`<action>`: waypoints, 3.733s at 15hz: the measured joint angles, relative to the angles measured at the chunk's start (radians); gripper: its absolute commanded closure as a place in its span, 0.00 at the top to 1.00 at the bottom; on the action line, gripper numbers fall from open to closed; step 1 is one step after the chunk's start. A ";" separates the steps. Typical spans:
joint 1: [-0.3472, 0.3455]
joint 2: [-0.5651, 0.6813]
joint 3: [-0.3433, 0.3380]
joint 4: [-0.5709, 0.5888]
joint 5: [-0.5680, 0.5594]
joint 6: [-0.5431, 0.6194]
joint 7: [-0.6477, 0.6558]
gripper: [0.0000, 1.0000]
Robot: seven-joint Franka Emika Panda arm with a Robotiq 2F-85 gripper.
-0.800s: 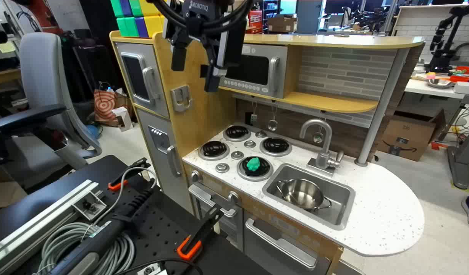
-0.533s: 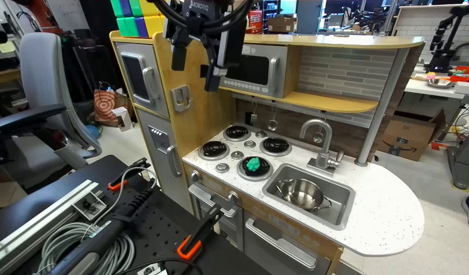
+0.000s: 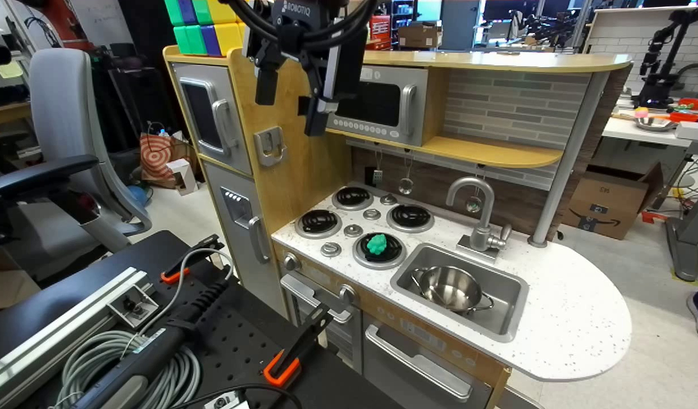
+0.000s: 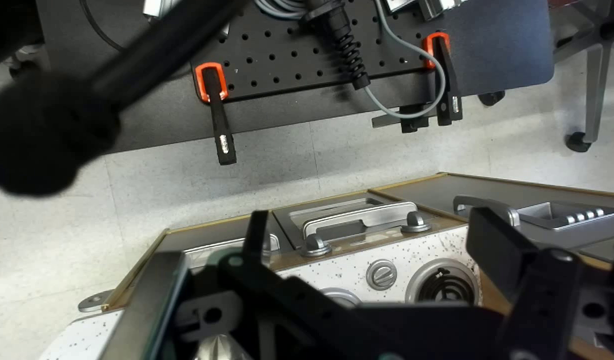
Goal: Put the green thing on the stove in the pot that is in the sink
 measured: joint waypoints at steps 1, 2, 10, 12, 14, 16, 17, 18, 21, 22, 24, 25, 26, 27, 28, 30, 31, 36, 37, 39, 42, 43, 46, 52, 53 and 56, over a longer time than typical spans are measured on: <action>0.000 0.000 0.000 0.000 0.000 0.000 0.000 1.00; 0.000 0.000 0.000 0.000 0.000 0.000 0.000 1.00; 0.000 0.000 0.000 0.000 0.000 0.000 0.000 1.00; 0.000 0.000 0.000 0.000 0.000 0.000 0.000 1.00; 0.000 0.000 0.000 0.000 0.000 0.000 0.000 1.00; 0.000 0.000 0.001 0.000 0.000 0.000 0.000 1.00; 0.000 0.002 0.003 0.000 0.010 0.015 0.003 1.00; 0.000 0.010 0.007 0.002 0.029 0.042 0.003 1.00; 0.000 0.108 0.035 0.036 0.079 0.195 0.023 1.00; 0.000 0.162 0.047 0.057 0.082 0.260 0.043 1.00; 0.000 0.284 0.073 0.117 0.077 0.375 0.103 1.00; 0.001 0.348 0.084 0.155 0.065 0.422 0.140 1.00; 0.001 0.412 0.092 0.198 0.042 0.462 0.181 1.00; 0.005 0.475 0.096 0.245 0.012 0.494 0.224 1.00; 0.010 0.534 0.096 0.294 -0.025 0.512 0.267 1.00; 0.018 0.621 0.095 0.382 -0.077 0.514 0.329 1.00; 0.019 0.644 0.095 0.407 -0.081 0.514 0.337 1.00; 0.018 0.656 0.091 0.433 -0.081 0.512 0.339 1.00; 0.019 0.656 0.091 0.433 -0.081 0.511 0.339 1.00; 0.018 0.656 0.092 0.433 -0.079 0.511 0.339 1.00; 0.002 0.669 0.122 0.438 0.003 0.521 0.329 1.00; -0.008 0.685 0.139 0.445 0.042 0.526 0.314 1.00; -0.053 0.770 0.216 0.451 0.163 0.706 0.209 1.00; 0.006 0.975 0.137 0.487 -0.055 0.877 0.158 1.00; 0.024 0.999 0.113 0.498 -0.096 0.882 0.158 1.00; 0.050 1.061 0.089 0.533 -0.169 0.970 0.150 1.00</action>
